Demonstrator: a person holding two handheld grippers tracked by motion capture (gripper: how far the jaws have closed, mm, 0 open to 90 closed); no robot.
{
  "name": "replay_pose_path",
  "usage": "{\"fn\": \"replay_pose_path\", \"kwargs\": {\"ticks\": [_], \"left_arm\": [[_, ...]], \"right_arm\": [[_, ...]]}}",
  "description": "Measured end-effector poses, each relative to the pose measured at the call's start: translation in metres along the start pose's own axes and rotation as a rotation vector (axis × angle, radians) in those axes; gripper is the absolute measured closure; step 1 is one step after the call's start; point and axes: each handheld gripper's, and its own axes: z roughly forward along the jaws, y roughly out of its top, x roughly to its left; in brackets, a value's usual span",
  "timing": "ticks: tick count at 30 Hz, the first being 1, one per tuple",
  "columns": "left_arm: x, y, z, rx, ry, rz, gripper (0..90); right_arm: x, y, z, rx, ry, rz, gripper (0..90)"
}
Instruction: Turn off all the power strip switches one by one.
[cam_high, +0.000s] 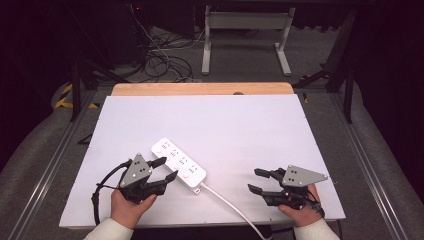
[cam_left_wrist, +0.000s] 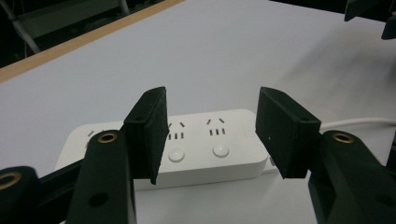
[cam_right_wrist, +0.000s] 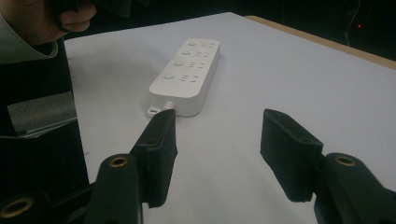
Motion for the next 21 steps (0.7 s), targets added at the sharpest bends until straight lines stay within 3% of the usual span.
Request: {"fn": "replay_pose_path", "kwargs": {"ticks": [5,7,11,16,18,19,21], "left_arm": [[0.001,0.005,0.007,0.004,-0.020,-0.010,44.3],[0.000,0.006,0.009,0.011,-0.018,-0.003,44.4],[-0.006,0.013,0.018,0.041,0.000,0.050,44.0],[-0.002,0.015,0.023,0.047,-0.008,0.043,37.3],[-0.001,0.015,0.023,0.056,-0.028,0.037,43.5],[0.001,0.015,0.024,0.086,-0.060,0.040,46.1],[0.001,0.016,0.025,0.092,-0.065,0.045,48.9]], "right_arm": [[0.000,0.000,0.000,0.001,-0.003,-0.003,46.2],[0.000,0.000,0.000,0.003,0.000,-0.002,46.1],[0.000,0.000,0.001,0.005,0.005,0.000,46.0],[0.000,0.000,0.000,0.005,0.003,-0.004,46.0],[0.000,0.000,0.000,0.006,0.003,-0.004,46.1],[0.000,0.000,0.000,0.006,0.003,-0.005,46.0],[0.000,0.000,0.000,0.006,0.003,-0.005,46.0]]}}
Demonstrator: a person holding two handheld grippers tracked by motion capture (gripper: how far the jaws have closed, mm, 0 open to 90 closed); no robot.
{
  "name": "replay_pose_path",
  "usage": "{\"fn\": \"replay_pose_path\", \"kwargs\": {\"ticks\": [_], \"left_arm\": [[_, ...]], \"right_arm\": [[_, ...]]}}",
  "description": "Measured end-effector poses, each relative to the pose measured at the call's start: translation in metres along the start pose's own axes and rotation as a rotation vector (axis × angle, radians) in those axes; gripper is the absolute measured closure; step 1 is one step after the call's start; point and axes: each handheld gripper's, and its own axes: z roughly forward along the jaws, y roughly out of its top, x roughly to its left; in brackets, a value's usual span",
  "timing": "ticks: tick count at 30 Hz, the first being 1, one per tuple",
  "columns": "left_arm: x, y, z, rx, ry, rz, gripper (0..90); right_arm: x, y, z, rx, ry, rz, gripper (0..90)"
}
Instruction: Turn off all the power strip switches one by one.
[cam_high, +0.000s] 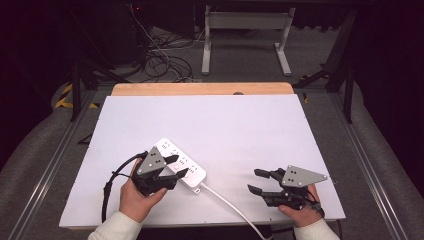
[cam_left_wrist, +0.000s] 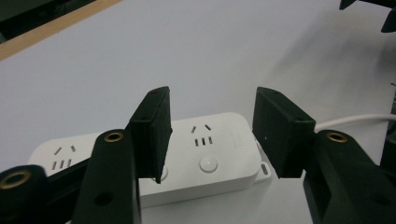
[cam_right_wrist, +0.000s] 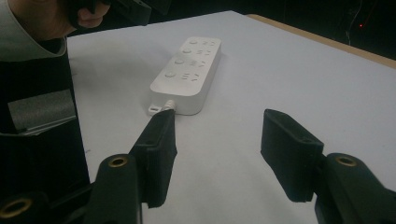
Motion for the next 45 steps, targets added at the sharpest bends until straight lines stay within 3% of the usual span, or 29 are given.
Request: {"fn": "replay_pose_path", "kwargs": {"ticks": [3,5,8,13,15,17,19,20,26,28,30,37,40,41,44,45], "left_arm": [[-0.001,0.001,-0.002,0.001,0.000,-0.003,50.4],[-0.001,0.003,-0.002,0.013,0.019,0.015,52.9],[-0.002,0.006,-0.002,0.026,0.014,0.026,58.4],[-0.005,0.014,0.001,0.096,0.009,0.024,83.6],[-0.003,0.018,0.004,0.136,-0.016,-0.006,89.6],[-0.001,0.020,0.007,0.167,-0.049,-0.037,89.8],[0.001,0.020,0.009,0.180,-0.051,-0.044,89.9],[0.001,0.021,0.012,0.197,-0.066,-0.070,89.9],[0.000,0.024,0.022,0.272,-0.062,-0.040,90.0],[-0.002,0.026,0.028,0.330,-0.062,-0.017,90.0],[-0.003,0.026,0.032,0.355,-0.052,-0.005,90.0],[0.001,0.025,0.043,0.424,-0.064,-0.007,90.0],[0.002,0.024,0.048,0.464,-0.049,0.007,89.9],[0.002,0.023,0.051,0.489,-0.051,0.002,89.9],[0.004,0.023,0.054,0.502,-0.064,-0.012,90.0],[0.007,0.022,0.057,0.510,-0.079,-0.034,89.9]], "right_arm": [[0.000,0.000,0.000,0.000,0.003,0.004,46.0],[0.000,0.000,0.001,0.002,0.003,0.005,46.0],[0.000,0.000,0.001,0.003,0.002,0.006,46.0],[0.000,0.000,0.000,0.002,0.000,0.009,46.0],[0.000,0.000,0.000,0.003,0.002,0.009,45.9],[0.000,0.000,0.000,0.005,0.000,0.009,45.8],[-0.001,-0.001,0.000,0.005,0.000,0.010,45.6],[-0.001,-0.001,0.000,0.003,0.002,0.013,45.6],[-0.001,-0.001,0.000,0.003,0.006,0.014,45.2],[-0.001,-0.001,0.000,0.004,0.006,0.014,45.2],[-0.001,-0.001,0.001,0.005,0.007,0.015,45.1],[-0.001,-0.001,0.000,0.003,0.008,0.016,45.0],[-0.001,-0.001,0.000,0.005,0.009,0.015,45.0],[-0.001,-0.001,0.001,0.003,0.009,0.016,44.9],[-0.001,-0.001,0.001,0.005,0.009,0.016,44.9],[-0.001,-0.001,0.001,0.006,0.010,0.017,45.0]]}}
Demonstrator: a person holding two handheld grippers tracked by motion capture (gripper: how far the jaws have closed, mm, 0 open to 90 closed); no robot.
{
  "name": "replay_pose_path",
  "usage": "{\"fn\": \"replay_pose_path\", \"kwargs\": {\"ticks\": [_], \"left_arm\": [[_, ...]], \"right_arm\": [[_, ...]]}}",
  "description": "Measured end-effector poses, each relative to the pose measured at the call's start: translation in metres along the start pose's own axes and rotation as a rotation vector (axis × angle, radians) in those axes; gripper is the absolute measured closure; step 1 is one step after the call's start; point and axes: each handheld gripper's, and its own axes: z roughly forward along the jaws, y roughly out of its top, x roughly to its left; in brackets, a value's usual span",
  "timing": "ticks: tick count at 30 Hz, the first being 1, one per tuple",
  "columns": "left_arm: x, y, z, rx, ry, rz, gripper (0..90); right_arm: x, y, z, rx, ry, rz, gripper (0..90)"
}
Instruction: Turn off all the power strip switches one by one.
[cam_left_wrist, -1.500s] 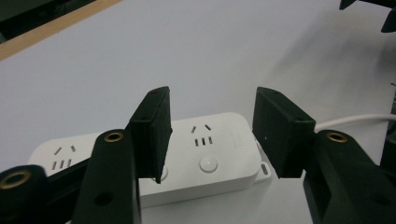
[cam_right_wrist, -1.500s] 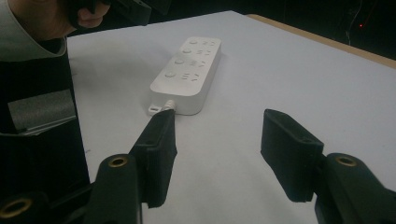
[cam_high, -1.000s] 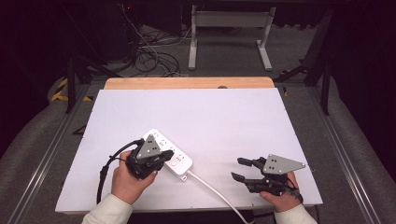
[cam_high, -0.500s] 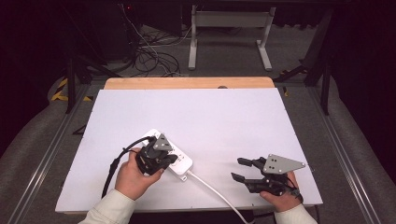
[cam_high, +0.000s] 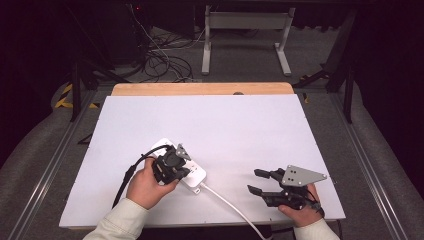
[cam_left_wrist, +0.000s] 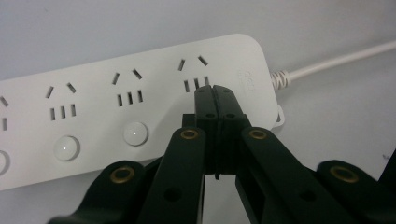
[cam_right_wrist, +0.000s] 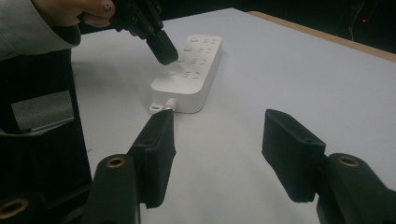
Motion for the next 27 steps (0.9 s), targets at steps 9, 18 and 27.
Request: {"fn": "replay_pose_path", "kwargs": {"ticks": [9,18,27], "left_arm": [[0.006,0.003,0.007,0.030,-0.029,-0.040,89.9],[0.006,0.003,0.010,0.037,-0.024,-0.039,89.9],[0.006,0.001,0.011,0.027,-0.021,-0.042,90.0]], "right_arm": [[0.000,0.000,0.001,0.003,0.006,0.001,45.0],[0.000,0.000,0.000,0.002,0.004,0.001,44.9],[0.000,0.000,0.000,0.000,0.004,0.001,44.7]]}}
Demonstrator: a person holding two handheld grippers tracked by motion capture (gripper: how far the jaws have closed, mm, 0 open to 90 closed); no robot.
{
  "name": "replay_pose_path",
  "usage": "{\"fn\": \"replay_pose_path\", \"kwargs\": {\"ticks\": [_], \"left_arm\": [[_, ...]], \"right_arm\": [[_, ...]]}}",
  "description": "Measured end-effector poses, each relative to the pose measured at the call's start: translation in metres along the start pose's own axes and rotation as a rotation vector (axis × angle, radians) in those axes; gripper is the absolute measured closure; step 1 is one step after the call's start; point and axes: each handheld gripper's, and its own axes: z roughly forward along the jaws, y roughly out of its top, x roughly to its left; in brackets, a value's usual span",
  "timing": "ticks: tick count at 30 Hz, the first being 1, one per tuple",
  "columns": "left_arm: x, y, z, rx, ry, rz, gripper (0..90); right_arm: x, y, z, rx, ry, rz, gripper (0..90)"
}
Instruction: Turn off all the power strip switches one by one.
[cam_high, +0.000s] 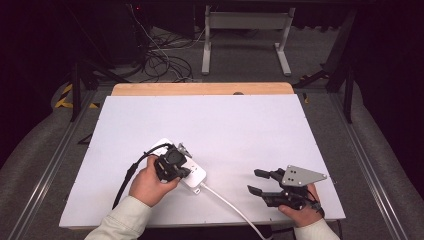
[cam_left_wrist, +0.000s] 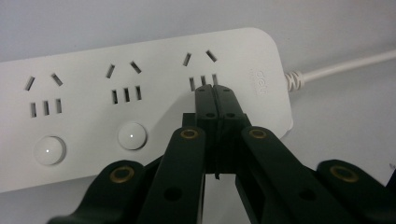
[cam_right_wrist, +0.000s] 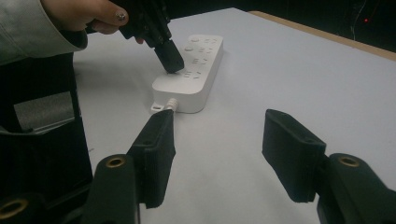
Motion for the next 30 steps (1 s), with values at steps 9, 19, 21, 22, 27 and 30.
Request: {"fn": "replay_pose_path", "kwargs": {"ticks": [9,19,21,22,27,30], "left_arm": [[-0.002,-0.001,0.000,-0.002,0.011,0.007,90.0],[-0.005,-0.003,0.000,-0.006,0.066,0.028,90.0],[-0.005,-0.004,0.000,-0.012,0.063,0.027,90.0],[-0.006,-0.003,0.001,-0.012,0.069,0.031,90.0],[-0.010,-0.003,0.001,-0.015,0.095,0.042,90.0],[-0.015,-0.003,0.002,-0.012,0.133,0.053,90.0]], "right_arm": [[0.001,0.000,0.001,0.005,0.001,0.000,44.7],[0.001,0.000,0.001,0.005,0.002,0.002,44.4],[0.001,0.000,0.002,0.010,0.001,0.003,44.4],[0.001,0.000,0.002,0.010,0.002,0.003,44.4],[0.001,0.000,0.002,0.010,0.002,0.004,44.4],[0.001,0.000,0.002,0.011,0.000,0.002,44.5]]}}
